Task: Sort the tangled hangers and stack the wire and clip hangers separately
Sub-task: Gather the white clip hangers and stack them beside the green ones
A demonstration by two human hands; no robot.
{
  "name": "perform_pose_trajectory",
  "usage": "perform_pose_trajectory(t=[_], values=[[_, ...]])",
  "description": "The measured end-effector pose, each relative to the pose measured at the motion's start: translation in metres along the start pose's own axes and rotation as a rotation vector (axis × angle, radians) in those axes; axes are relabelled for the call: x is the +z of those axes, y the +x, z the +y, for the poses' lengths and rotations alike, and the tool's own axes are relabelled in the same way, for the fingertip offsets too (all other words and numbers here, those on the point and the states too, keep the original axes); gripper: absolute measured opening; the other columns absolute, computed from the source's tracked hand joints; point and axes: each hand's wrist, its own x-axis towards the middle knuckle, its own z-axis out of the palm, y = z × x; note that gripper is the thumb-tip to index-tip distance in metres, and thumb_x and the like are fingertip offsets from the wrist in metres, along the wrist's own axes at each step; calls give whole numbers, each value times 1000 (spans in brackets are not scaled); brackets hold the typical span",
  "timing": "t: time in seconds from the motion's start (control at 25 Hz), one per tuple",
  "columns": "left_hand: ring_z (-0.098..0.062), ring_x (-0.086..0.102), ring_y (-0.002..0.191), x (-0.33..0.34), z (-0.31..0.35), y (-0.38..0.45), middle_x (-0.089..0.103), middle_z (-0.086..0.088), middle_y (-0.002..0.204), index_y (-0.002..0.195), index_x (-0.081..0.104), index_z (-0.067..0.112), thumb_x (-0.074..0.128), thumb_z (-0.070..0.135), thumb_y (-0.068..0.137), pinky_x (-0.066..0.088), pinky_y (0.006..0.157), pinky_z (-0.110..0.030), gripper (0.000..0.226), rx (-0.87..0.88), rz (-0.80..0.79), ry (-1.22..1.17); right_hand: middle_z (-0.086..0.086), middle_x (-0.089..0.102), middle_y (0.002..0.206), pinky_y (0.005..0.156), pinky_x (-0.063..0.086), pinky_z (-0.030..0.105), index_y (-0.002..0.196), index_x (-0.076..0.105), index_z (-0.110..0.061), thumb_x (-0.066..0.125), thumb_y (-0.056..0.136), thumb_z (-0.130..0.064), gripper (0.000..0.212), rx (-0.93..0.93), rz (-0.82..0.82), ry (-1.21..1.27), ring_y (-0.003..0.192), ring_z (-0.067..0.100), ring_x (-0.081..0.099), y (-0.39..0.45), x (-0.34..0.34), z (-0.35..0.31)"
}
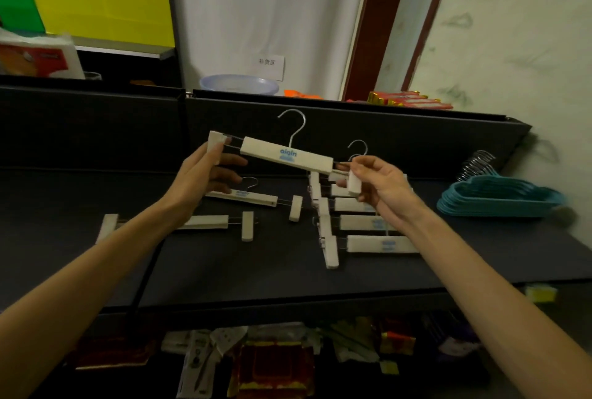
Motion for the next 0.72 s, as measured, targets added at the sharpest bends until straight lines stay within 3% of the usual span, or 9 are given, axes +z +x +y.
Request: perform_pose_trajectory(t=[0.24, 0.36, 0.44, 0.56, 0.72], values=[[-19, 73, 90, 75, 23, 23, 74, -4, 110, 147, 30, 48, 41, 38, 106, 60, 76, -30, 44, 131, -167, 47, 8, 75, 113, 67, 60, 29, 126, 62, -9, 63, 95, -11, 31, -114, 140, -103, 99, 24, 74, -3, -89, -32], [-26, 74, 88, 105, 28, 35, 75, -8, 102, 141, 45, 28, 41, 32, 107, 60, 72, -27, 35, 136, -223, 66, 7, 74, 116, 72, 61, 29, 129, 62, -12, 66, 90, -12, 39, -137, 92, -225, 102, 21, 73, -5, -128, -36], [-30, 74, 90, 118, 26, 42, 75, -10, 102, 132, 50, 17, 42, 30, 107, 60, 72, -28, 30, 71, -238, 51, 6, 74, 117, 67, 58, 22, 130, 62, -12, 65, 92, -3, 39, -135, 44, -296, 99, 16, 73, -5, -146, -35], [-21, 73, 96, 133, 14, 44, 75, -4, 109, 128, 56, 20, 45, 30, 105, 60, 78, -33, 27, 7, -202, 59, 5, 76, 112, 68, 56, 18, 126, 65, -11, 67, 90, 0, 38, -139, 24, -389, 99, 15, 74, -1, -165, -27], [-8, 69, 101, 145, -1, 39, 72, 7, 107, 116, 65, 33, 53, 25, 101, 57, 74, -20, 20, 15, -136, 118, 7, 76, 110, 71, 57, 19, 123, 67, -9, 69, 88, 0, 36, -146, 19, -405, 102, 17, 73, 11, -184, -13]])
